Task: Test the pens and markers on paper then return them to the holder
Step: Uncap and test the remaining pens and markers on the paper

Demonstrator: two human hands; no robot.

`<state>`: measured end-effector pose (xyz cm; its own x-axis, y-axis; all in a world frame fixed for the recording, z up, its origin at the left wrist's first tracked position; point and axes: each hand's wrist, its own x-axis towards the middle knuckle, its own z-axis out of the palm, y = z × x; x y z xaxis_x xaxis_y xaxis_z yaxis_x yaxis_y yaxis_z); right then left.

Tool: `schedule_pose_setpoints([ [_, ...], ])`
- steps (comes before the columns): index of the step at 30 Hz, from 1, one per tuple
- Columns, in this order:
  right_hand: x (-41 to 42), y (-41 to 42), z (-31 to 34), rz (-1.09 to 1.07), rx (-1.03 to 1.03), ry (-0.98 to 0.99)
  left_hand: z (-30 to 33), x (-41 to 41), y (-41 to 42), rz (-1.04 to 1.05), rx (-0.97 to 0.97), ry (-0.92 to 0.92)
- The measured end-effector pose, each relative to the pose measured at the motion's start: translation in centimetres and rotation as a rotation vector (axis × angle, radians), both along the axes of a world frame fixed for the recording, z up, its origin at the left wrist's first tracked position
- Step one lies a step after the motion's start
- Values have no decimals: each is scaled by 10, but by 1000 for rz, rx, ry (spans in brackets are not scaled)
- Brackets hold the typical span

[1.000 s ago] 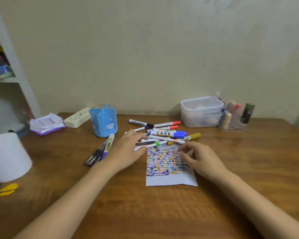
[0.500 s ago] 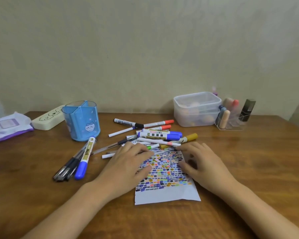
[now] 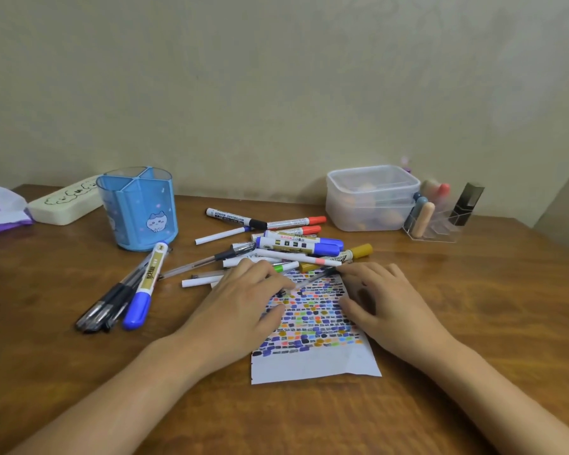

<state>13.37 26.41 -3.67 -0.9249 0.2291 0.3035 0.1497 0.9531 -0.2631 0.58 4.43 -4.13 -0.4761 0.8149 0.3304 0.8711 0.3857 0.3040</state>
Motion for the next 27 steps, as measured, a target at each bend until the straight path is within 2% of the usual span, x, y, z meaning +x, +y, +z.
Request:
schedule_pose_setpoints([
  [10, -1, -8, 5, 4, 14, -15, 10, 3, 10, 122, 57, -75],
  [21, 3, -11, 14, 13, -19, 93, 12, 5, 3, 86, 288, -151],
  [25, 7, -13, 21, 27, -73, 144, 16, 6, 3, 98, 420, -313],
  [27, 9, -16, 23, 29, -178, 188, 17, 8, 3, 105, 458, -406],
])
